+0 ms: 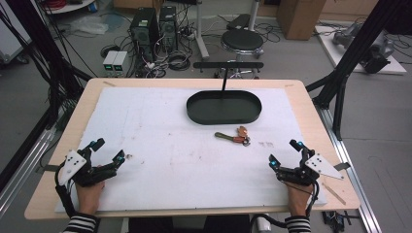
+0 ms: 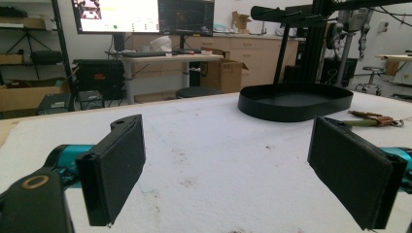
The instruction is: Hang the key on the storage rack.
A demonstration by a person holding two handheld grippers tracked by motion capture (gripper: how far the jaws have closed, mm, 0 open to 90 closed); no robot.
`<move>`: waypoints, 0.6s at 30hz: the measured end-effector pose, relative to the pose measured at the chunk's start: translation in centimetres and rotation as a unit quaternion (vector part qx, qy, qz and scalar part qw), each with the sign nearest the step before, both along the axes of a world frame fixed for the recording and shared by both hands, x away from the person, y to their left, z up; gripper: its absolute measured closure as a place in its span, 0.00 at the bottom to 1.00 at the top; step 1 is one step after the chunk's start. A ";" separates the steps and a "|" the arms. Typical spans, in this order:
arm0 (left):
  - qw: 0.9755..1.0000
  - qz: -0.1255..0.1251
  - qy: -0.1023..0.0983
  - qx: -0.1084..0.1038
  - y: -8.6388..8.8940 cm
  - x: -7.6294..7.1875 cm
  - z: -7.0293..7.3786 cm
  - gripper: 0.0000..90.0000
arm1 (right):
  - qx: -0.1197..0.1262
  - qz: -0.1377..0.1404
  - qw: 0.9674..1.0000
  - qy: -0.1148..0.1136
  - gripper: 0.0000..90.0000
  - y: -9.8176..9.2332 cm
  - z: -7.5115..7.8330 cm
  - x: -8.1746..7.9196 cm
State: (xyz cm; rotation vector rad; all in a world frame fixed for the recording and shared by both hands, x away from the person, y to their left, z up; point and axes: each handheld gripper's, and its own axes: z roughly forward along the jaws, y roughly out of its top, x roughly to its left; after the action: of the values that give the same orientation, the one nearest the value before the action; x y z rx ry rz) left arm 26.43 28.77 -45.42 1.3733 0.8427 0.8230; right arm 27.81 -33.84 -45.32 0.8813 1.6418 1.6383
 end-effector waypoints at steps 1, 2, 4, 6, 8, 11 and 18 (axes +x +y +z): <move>1.000 0.000 -0.001 0.000 0.0 0.0 0.0 0.16 | 0.000 0.000 1.000 0.000 0.02 0.0 0.0 0.0; 1.000 -0.001 -0.002 0.000 0.0 0.0 0.0 0.16 | 0.000 0.000 1.000 -0.001 0.02 0.0 0.0 0.1; 1.000 0.000 -0.001 -0.001 0.0 0.0 0.0 0.16 | -0.001 0.002 1.000 0.001 0.02 0.0 0.0 0.2; 1.000 0.000 -0.001 -0.001 0.0 0.0 0.0 0.16 | 0.003 0.009 1.000 0.006 0.02 0.1 0.1 0.4; 1.000 0.000 -0.001 -0.001 0.0 0.0 0.0 0.16 | -0.007 0.015 1.000 0.010 0.02 0.3 0.5 0.7; 1.000 0.000 -0.001 -0.001 0.0 0.0 0.0 0.16 | -0.010 0.018 1.000 0.010 0.02 0.2 1.1 0.9; 1.000 -0.001 0.001 0.000 0.0 0.0 0.0 0.16 | -0.021 0.032 0.999 0.021 0.02 -0.5 4.1 2.1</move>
State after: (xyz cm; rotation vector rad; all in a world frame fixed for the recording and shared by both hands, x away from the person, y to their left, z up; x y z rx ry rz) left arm 26.44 28.79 -45.41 1.3744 0.8433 0.8193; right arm 29.87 -34.30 -41.23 0.8549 1.7441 1.6314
